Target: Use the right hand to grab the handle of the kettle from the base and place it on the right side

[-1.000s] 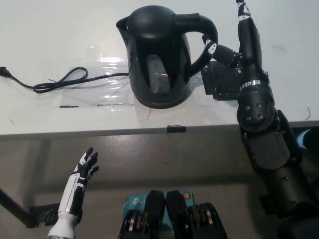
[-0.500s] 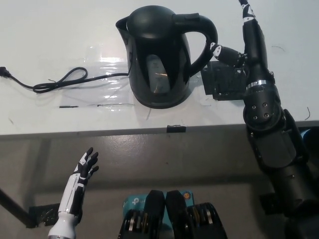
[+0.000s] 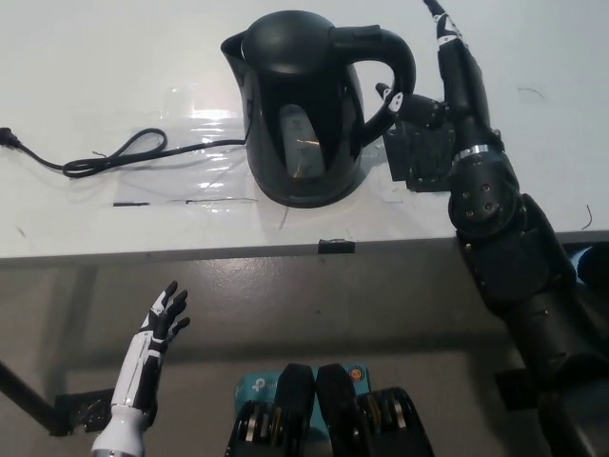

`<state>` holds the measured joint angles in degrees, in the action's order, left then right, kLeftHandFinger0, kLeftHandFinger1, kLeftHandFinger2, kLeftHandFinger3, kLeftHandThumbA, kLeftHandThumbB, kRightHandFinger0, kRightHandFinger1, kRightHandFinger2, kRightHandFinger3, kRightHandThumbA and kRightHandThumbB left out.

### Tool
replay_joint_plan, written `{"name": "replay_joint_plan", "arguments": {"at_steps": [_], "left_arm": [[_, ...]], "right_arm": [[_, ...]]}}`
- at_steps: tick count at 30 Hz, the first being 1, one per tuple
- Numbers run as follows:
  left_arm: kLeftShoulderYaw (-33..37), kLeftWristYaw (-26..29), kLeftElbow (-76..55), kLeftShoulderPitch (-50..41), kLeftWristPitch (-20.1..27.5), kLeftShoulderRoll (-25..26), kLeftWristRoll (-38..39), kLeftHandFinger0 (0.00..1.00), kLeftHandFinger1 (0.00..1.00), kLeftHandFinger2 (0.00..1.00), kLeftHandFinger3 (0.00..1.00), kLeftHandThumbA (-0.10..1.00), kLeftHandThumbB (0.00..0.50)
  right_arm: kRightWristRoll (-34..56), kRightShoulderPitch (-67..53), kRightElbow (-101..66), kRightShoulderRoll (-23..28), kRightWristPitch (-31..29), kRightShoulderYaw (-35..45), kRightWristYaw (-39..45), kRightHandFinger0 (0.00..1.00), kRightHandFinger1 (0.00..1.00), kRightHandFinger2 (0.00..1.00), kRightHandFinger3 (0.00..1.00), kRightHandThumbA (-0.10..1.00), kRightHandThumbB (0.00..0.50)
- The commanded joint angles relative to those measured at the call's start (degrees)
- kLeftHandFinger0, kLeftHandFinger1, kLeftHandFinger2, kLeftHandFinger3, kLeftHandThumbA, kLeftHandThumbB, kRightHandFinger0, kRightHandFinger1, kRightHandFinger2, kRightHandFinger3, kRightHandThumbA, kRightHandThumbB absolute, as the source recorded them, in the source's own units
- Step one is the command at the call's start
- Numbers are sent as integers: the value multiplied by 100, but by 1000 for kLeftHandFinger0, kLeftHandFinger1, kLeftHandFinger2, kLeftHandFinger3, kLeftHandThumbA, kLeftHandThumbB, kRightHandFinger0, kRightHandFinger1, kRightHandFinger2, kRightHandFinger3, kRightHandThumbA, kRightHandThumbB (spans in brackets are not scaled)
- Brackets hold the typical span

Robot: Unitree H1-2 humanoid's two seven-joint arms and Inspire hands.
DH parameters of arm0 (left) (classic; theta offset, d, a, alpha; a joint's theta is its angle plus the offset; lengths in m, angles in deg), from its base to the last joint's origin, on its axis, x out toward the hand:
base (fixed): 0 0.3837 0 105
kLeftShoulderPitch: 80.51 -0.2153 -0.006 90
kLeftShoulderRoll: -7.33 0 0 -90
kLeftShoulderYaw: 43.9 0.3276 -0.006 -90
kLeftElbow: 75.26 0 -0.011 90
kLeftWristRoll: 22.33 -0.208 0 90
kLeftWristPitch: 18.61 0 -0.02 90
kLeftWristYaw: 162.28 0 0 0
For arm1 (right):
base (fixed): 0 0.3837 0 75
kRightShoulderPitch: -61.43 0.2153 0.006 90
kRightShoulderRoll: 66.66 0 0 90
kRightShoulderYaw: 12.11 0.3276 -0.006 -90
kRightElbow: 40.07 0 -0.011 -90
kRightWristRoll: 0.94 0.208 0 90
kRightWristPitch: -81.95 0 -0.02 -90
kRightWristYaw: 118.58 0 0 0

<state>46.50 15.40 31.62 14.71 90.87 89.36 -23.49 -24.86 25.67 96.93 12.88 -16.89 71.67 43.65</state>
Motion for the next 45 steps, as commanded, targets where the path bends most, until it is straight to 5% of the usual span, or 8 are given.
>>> {"name": "replay_joint_plan", "arguments": {"at_steps": [1, 11, 21, 23, 24, 25, 32, 45], "left_arm": [[20, -89, -187, 111, 146, 65, 2, 960, 1000, 1000, 1000, 1000, 500], [23, -114, -183, 95, 174, 68, 33, 954, 1000, 1000, 1000, 1000, 500], [1, -184, -240, 108, 114, 36, 181, 945, 1000, 1000, 1000, 1000, 500], [-2, -195, -237, 112, 123, 33, 183, 943, 1000, 1000, 1000, 1000, 500], [6, -192, -243, 100, 138, 25, 167, 944, 1000, 1000, 1000, 1000, 500], [5, -206, -250, 107, 122, 29, 169, 945, 1000, 1000, 1000, 1000, 500], [-29, -308, -262, 205, 109, 54, 276, 951, 1000, 1000, 1000, 1000, 490], [-44, -295, -227, 195, 149, 77, 242, 952, 1000, 1000, 1000, 1000, 485]], "right_arm": [[7, 469, 39, -9, -365, -66, -205, 1000, 1000, 1000, 1000, 807, 403], [-430, 868, 757, 93, -431, -496, -660, 1000, 1000, 1000, 1000, 798, 407], [-784, 1411, 1730, 50, -503, -1035, -1629, 1000, 1000, 1000, 1000, 155, 287], [-870, 1554, 2004, 23, -490, -1163, -1944, 518, 604, 689, 765, -94, 261], [-972, 1592, 2066, 26, -432, -1269, -2065, 53, 110, 268, 324, -100, 244], [-1098, 1638, 2154, 39, -398, -1408, -2220, 2, 10, 207, 224, -100, 234], [-1061, 1800, 2563, 31, -628, -1689, -2379, 0, 161, 631, 479, -100, 176], [564, 1843, 2481, -211, -1237, -224, -1832, 0, 330, 707, 674, -100, 133]]}}
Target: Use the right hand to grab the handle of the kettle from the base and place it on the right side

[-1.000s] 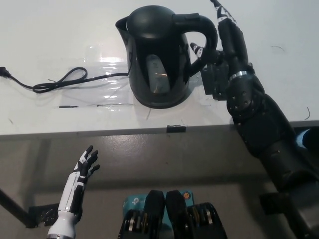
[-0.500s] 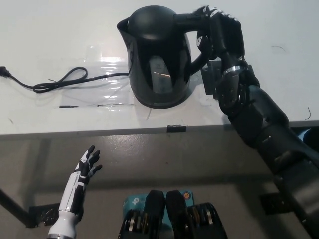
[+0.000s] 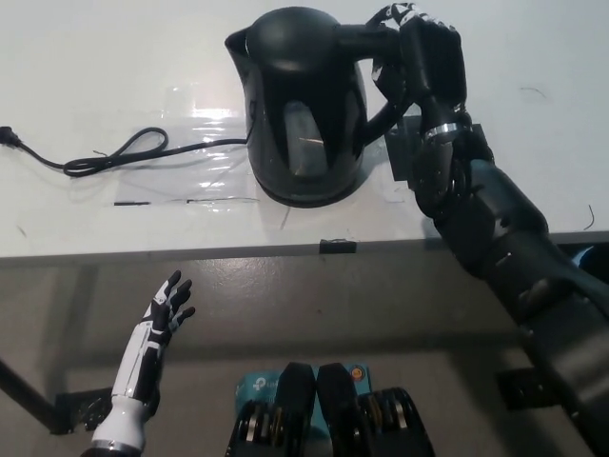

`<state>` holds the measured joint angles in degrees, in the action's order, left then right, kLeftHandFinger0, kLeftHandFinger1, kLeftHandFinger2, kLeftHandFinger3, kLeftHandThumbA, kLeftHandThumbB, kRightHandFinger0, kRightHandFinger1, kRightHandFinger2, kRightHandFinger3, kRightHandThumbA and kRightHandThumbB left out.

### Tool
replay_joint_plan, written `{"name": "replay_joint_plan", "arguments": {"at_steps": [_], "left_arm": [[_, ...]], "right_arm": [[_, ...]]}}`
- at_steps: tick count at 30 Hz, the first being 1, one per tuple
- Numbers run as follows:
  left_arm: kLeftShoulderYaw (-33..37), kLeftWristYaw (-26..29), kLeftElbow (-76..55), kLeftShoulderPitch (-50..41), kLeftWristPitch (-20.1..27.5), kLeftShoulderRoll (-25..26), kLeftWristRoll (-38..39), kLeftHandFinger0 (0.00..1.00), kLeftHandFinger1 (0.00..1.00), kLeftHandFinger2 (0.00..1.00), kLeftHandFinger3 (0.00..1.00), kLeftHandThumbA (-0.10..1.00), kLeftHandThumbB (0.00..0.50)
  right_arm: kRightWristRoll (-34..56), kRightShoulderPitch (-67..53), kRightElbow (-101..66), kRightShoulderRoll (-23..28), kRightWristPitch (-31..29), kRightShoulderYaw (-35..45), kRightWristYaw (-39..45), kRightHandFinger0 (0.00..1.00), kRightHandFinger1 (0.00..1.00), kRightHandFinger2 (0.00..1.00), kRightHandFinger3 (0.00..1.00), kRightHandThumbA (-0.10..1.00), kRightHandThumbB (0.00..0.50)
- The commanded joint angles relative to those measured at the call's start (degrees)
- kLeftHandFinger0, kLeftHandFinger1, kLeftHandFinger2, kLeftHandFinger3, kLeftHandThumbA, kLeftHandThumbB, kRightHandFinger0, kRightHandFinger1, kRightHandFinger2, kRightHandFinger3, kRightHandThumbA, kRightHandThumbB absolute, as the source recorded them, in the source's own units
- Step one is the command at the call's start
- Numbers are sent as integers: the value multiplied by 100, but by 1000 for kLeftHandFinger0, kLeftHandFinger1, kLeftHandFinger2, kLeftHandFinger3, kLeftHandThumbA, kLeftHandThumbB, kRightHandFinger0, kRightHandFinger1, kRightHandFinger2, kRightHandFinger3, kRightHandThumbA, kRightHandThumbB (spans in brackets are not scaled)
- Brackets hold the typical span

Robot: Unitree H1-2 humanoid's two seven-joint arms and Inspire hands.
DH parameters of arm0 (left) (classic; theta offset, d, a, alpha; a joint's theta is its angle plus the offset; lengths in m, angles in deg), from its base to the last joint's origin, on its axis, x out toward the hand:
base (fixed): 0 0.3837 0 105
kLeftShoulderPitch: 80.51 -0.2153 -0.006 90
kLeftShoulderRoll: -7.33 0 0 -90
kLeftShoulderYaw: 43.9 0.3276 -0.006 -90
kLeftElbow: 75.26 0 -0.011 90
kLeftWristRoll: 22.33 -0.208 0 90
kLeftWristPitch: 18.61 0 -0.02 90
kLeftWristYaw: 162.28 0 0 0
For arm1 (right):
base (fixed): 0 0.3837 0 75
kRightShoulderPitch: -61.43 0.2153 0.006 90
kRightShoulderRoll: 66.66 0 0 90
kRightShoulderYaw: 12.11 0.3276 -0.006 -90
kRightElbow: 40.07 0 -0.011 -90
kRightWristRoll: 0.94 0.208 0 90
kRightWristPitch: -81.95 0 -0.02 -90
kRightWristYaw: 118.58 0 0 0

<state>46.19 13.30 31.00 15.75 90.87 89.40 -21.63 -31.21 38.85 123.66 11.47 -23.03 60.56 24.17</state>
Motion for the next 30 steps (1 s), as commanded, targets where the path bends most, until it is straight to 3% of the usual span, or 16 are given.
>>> {"name": "replay_joint_plan", "arguments": {"at_steps": [1, 4, 6, 7, 8, 9, 10, 11, 12, 24, 26, 30], "left_arm": [[-13, -85, -158, 91, 145, 65, 67, 952, 1000, 1000, 1000, 1000, 487], [-9, -89, -152, 91, 147, 57, 78, 958, 1000, 1000, 1000, 1000, 494], [-4, -85, -164, 84, 150, 52, 70, 960, 1000, 1000, 1000, 1000, 493], [-9, -100, -156, 86, 167, 49, 106, 959, 1000, 1000, 1000, 1000, 488], [-16, -106, -179, 97, 122, 69, 108, 959, 1000, 1000, 1000, 1000, 488], [-17, -106, -182, 99, 116, 72, 107, 959, 1000, 1000, 1000, 1000, 488], [-31, -149, -128, 119, 155, 88, 184, 962, 1000, 1000, 1000, 1000, 479], [-37, -164, -120, 124, 160, 97, 212, 963, 1000, 1000, 1000, 1000, 478], [-40, -158, -129, 122, 146, 97, 211, 963, 1000, 1000, 1000, 1000, 478], [-68, -135, -96, 85, 164, 78, 195, 946, 1000, 1000, 1000, 1000, 467], [-75, -121, -111, 85, 127, 75, 188, 946, 1000, 1000, 1000, 1000, 480], [-60, -134, -135, 76, 146, 75, 183, 956, 1000, 1000, 1000, 1000, 467]], "right_arm": [[1593, 544, -273, -140, -722, 1283, 269, 0, 303, 683, 674, -100, 136], [2119, 601, -465, -236, -990, 1943, 261, 0, 182, 574, 627, -100, 123], [2459, 679, -595, -272, -1101, 2438, 159, 0, 88, 442, 524, -100, 101], [2453, 708, -629, -245, -1084, 2542, 116, 91, 235, 468, 513, -100, 97], [2515, 710, -829, -204, -1132, 2673, 75, 204, 95, 411, 583, -100, 62], [2508, 711, -849, -206, -1141, 2715, 85, 161, 45, 401, 618, -100, 61], [2584, 691, -1148, -150, -1189, 2855, 47, 6, 2, 449, 694, -100, 40], [2593, 679, -1285, -118, -1195, 2922, 51, 0, 53, 555, 733, -100, 24], [2544, 686, -1376, -57, -1195, 2973, 19, 0, 70, 590, 734, -100, 15], [2257, 534, -2036, 540, -1195, 3170, 101, 0, 130, 633, 782, -100, 53], [2099, 484, -1972, 656, -1195, 3042, -46, 0, 143, 609, 744, -100, 77], [1891, 386, -1874, 847, -1195, 2844, -111, 0, 122, 549, 661, -100, 55]]}}
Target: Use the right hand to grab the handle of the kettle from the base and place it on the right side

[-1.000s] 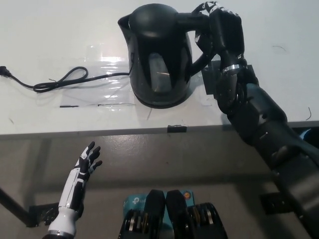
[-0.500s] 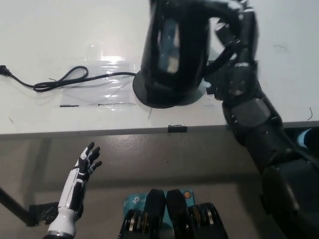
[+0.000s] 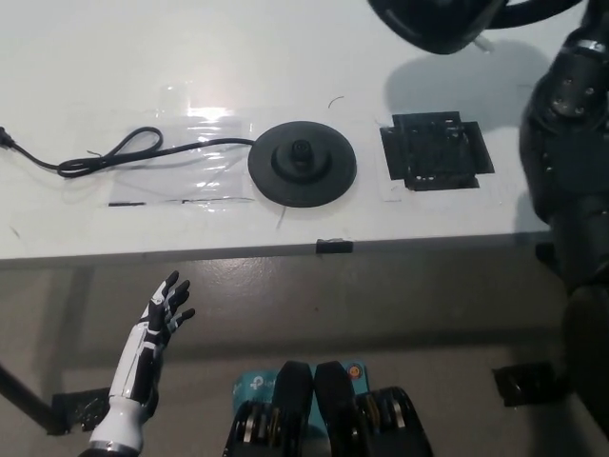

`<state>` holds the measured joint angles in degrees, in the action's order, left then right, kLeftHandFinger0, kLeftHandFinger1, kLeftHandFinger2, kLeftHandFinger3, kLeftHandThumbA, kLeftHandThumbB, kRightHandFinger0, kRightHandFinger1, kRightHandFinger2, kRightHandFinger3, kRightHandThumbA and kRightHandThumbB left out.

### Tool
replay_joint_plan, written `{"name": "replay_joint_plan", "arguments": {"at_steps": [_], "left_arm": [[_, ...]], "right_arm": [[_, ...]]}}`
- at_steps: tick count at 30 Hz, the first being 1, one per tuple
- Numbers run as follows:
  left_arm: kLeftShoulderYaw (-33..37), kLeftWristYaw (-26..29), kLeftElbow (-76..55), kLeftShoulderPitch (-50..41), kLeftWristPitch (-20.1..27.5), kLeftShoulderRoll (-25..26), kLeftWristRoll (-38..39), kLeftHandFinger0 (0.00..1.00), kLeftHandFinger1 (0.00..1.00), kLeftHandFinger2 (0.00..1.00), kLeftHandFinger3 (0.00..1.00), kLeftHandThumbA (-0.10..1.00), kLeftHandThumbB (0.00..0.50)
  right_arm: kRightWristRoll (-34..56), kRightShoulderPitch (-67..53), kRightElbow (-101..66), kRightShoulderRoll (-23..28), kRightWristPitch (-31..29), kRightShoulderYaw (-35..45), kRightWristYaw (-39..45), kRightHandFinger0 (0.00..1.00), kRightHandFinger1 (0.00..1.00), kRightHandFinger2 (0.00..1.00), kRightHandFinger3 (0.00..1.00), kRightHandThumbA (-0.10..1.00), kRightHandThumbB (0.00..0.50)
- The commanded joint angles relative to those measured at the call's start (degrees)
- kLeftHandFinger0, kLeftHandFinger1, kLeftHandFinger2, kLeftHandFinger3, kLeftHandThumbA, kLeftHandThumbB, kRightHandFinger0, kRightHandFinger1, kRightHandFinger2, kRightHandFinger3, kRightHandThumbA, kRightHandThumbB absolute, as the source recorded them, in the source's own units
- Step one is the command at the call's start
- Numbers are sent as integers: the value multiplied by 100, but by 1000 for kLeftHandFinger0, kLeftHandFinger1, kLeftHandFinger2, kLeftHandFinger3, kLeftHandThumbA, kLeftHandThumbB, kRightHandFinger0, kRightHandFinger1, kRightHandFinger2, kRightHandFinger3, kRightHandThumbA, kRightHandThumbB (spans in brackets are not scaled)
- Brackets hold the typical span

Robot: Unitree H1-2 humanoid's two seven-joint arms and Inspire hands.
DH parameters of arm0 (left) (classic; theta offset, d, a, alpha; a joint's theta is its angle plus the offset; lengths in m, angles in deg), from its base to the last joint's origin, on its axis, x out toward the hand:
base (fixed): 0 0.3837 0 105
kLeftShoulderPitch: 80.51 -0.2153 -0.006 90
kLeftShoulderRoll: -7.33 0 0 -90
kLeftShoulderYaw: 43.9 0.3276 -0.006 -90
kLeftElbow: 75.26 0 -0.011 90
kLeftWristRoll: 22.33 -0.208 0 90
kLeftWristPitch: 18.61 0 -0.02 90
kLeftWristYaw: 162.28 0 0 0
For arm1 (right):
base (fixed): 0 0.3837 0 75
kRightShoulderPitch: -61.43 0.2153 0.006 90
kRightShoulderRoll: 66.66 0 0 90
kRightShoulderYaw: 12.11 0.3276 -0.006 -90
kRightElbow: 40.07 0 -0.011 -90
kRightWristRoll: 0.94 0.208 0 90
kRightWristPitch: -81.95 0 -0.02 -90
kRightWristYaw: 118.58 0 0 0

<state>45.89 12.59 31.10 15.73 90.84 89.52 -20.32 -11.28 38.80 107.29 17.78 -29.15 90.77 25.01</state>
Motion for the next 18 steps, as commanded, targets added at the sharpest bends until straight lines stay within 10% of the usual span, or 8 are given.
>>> {"name": "replay_joint_plan", "arguments": {"at_steps": [1, 18], "left_arm": [[-30, -66, -150, 76, 138, 68, 52, 957, 1000, 1000, 1000, 1000, 467], [4, -58, -141, 42, 119, 87, -29, 935, 1000, 1000, 1000, 1000, 484]], "right_arm": [[-256, 339, -168, 286, -582, -315, -296, 0, 122, 547, 661, -100, 52], [-783, -11, 750, 496, -582, -2023, -894, 0, 53, 556, 569, -100, 105]]}}
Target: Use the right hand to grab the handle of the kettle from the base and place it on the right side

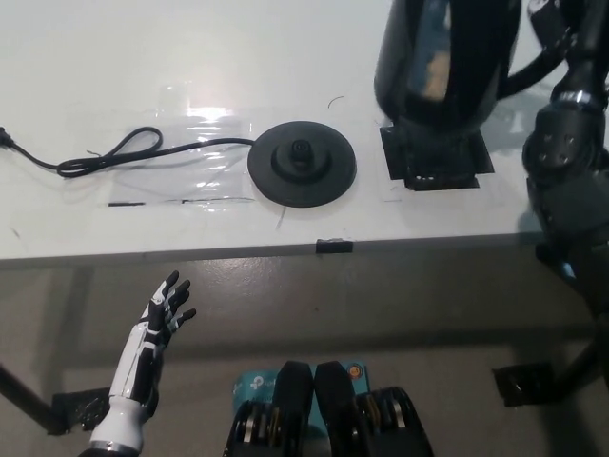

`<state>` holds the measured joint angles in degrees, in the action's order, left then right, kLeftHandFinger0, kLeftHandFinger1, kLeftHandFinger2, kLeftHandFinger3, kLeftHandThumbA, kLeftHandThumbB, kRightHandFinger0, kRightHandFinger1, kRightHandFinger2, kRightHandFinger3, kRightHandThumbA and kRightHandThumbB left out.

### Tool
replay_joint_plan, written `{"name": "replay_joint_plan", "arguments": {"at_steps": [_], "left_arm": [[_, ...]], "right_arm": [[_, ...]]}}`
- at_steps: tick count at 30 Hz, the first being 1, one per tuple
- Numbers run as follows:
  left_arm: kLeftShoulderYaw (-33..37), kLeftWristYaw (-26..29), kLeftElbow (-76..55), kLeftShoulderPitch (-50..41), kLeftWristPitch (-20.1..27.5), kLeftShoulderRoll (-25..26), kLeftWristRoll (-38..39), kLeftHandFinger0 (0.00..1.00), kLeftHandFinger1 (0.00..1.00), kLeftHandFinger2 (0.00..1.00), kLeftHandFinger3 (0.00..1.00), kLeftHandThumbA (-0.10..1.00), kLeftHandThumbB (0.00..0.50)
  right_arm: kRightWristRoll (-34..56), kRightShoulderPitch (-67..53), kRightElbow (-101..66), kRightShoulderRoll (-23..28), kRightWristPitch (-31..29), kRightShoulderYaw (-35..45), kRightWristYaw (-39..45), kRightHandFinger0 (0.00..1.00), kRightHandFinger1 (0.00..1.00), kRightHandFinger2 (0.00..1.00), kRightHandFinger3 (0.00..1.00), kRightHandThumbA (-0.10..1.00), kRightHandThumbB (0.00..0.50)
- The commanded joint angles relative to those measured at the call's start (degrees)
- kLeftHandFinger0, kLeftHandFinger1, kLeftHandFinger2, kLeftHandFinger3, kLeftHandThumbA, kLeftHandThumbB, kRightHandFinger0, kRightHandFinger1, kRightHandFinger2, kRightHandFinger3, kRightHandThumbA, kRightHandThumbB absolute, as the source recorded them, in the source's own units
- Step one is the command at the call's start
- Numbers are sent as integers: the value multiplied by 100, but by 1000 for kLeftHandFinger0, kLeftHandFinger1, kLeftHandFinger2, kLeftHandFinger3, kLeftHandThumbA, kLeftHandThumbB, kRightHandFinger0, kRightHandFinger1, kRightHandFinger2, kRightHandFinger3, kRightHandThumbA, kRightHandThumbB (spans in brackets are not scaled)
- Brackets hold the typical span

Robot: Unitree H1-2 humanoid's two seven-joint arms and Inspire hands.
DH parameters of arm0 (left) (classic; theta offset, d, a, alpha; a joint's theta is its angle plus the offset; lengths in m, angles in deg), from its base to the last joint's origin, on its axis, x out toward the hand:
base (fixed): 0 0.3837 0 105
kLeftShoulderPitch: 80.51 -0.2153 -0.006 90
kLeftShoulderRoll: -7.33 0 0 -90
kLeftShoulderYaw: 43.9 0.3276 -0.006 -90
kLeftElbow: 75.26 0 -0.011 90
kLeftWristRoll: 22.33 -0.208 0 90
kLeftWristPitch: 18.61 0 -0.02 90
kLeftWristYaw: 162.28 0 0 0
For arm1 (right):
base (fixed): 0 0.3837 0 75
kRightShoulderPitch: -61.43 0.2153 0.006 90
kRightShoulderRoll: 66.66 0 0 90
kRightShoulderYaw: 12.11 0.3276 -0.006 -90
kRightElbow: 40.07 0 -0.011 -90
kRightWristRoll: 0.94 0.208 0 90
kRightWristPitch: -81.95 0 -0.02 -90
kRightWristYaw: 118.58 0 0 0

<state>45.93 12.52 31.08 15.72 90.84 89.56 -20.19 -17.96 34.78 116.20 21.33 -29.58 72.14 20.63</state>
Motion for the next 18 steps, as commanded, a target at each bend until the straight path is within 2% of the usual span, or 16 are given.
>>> {"name": "replay_joint_plan", "arguments": {"at_steps": [1, 5, 7, 10, 12, 16, 17, 18], "left_arm": [[5, -51, -125, 48, 130, 79, -49, 935, 1000, 1000, 1000, 1000, 486], [11, -98, -73, 36, 191, 84, 10, 927, 1000, 1000, 1000, 1000, 500], [8, -127, -79, 17, 202, 86, 55, 930, 1000, 1000, 1000, 1000, 494], [11, -103, -114, -29, 185, 86, 12, 929, 1000, 1000, 1000, 1000, 500], [10, -105, -121, -40, 213, 92, 9, 931, 1000, 1000, 1000, 1000, 495], [9, -131, -160, -52, 153, 79, 68, 933, 1000, 1000, 1000, 1000, 499], [6, -122, -137, -38, 204, 82, 55, 932, 1000, 1000, 1000, 1000, 497], [4, -130, -137, -33, 212, 91, 62, 932, 1000, 1000, 1000, 1000, 495]], "right_arm": [[-77, 371, -137, 137, -539, -178, -447, 0, 51, 544, 558, -100, 107], [-33, 268, -109, 120, -539, -380, -569, 0, 23, 512, 553, -100, 83], [-24, 243, -57, 90, -539, -420, -601, 0, 40, 535, 579, -100, 89], [-11, 161, -1, 49, -539, -497, -671, 0, 39, 533, 568, -100, 67], [39, 123, 59, -1, -539, -467, -674, 0, 36, 521, 560, -100, 72], [-120, 13, 182, -8, -539, -565, -950, 0, 50, 516, 584, -100, 119], [-81, -47, 122, 8, -539, -603, -926, 1, 90, 539, 609, -100, 137], [-111, -113, 84, 37, -539, -664, -895, 147, 238, 644, 676, -4, 180]]}}
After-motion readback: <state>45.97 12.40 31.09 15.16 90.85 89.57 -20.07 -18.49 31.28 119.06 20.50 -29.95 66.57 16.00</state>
